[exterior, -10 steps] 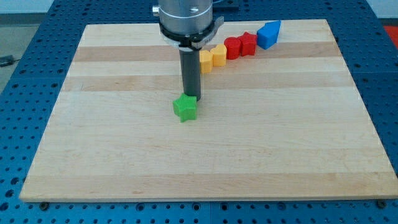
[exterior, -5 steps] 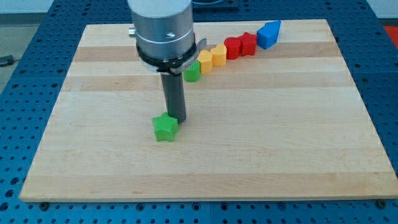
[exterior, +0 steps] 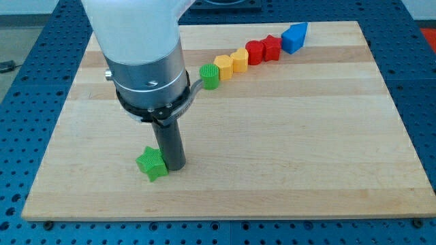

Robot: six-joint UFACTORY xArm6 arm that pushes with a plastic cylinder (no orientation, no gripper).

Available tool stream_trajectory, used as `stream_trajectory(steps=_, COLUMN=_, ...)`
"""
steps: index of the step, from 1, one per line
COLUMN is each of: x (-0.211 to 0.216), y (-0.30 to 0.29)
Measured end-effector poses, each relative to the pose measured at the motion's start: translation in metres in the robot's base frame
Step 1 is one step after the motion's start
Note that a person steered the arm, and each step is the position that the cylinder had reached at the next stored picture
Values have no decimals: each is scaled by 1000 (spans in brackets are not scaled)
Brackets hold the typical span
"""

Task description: Place the green star to the bottom left corner of the board

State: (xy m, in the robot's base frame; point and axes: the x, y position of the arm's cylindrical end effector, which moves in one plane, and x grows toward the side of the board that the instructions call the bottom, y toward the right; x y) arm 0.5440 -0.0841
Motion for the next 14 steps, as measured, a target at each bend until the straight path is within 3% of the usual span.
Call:
stream_trajectory(steps=2, x=2, y=-1)
stream_trajectory(steps=8, x=6, y=-135)
stream_trajectory(steps=12, x=8, y=-162)
stream_trajectory(steps=13, x=8, y=-152)
stream_trajectory(steps=14, x=4, y=-83)
